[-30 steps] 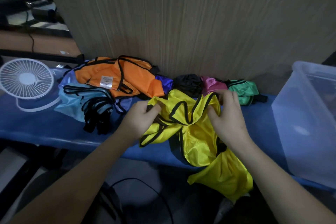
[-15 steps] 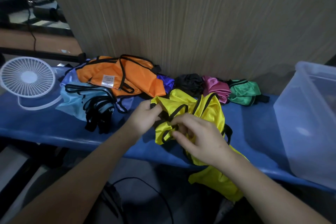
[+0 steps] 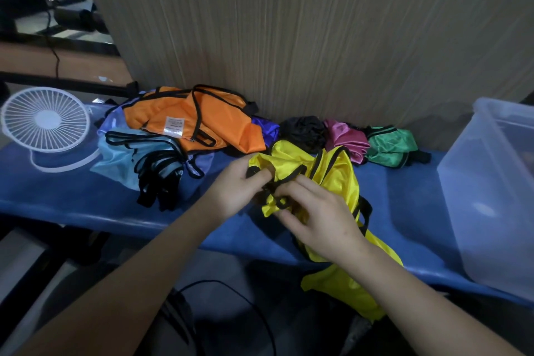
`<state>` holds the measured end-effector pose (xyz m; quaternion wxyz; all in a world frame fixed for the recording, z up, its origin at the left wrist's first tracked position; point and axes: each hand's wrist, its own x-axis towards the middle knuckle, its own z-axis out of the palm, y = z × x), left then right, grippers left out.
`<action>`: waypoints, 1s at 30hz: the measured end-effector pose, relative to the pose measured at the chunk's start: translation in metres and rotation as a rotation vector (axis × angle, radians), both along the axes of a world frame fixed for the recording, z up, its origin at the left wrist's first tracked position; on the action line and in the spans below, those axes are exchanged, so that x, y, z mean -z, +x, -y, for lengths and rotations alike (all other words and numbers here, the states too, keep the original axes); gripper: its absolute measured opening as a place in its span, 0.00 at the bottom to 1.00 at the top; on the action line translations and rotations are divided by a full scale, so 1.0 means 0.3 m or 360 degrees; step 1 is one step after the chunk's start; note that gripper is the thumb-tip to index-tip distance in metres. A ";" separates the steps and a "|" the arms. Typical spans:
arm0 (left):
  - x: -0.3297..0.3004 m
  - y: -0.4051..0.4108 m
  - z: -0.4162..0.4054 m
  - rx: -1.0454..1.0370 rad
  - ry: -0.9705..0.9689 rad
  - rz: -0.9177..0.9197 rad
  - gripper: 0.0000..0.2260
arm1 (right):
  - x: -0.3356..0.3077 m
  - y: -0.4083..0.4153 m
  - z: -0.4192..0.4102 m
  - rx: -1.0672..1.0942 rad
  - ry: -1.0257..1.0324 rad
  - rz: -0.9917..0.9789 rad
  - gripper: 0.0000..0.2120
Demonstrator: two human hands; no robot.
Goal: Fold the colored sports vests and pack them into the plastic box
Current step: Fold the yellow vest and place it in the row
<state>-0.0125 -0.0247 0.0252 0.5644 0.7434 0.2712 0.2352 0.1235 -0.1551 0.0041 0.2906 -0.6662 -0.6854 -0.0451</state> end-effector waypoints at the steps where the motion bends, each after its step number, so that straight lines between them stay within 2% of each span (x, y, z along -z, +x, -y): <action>1: 0.000 -0.002 0.000 0.0002 0.0092 -0.0011 0.08 | -0.001 0.002 0.000 0.0001 0.0010 -0.0030 0.11; 5: 0.019 -0.009 -0.007 -0.0040 0.0246 -0.0050 0.02 | -0.002 0.006 0.002 -0.0015 0.0025 -0.0152 0.08; 9: 0.031 -0.014 -0.008 -0.0097 0.0544 -0.0055 0.04 | -0.009 0.010 0.002 -0.0112 0.0014 -0.0404 0.05; 12: 0.034 -0.016 -0.011 -0.0170 0.0833 0.0019 0.06 | -0.020 0.020 0.005 -0.0141 0.0015 -0.0532 0.10; 17: 0.029 -0.027 -0.009 -0.0143 0.0830 0.0067 0.09 | -0.035 0.044 0.023 -0.0081 -0.0009 -0.0659 0.11; 21: 0.028 -0.033 -0.001 -0.0094 0.0917 0.0072 0.04 | -0.051 0.059 0.045 -0.0061 -0.0027 -0.0590 0.08; 25: 0.021 -0.043 -0.001 -0.0174 0.1061 0.0065 0.07 | -0.094 0.074 0.068 0.0013 -0.0033 -0.0474 0.07; 30: -0.064 -0.081 0.017 -0.0276 0.1065 0.0143 0.03 | -0.156 0.096 0.127 0.0100 0.0018 -0.0596 0.04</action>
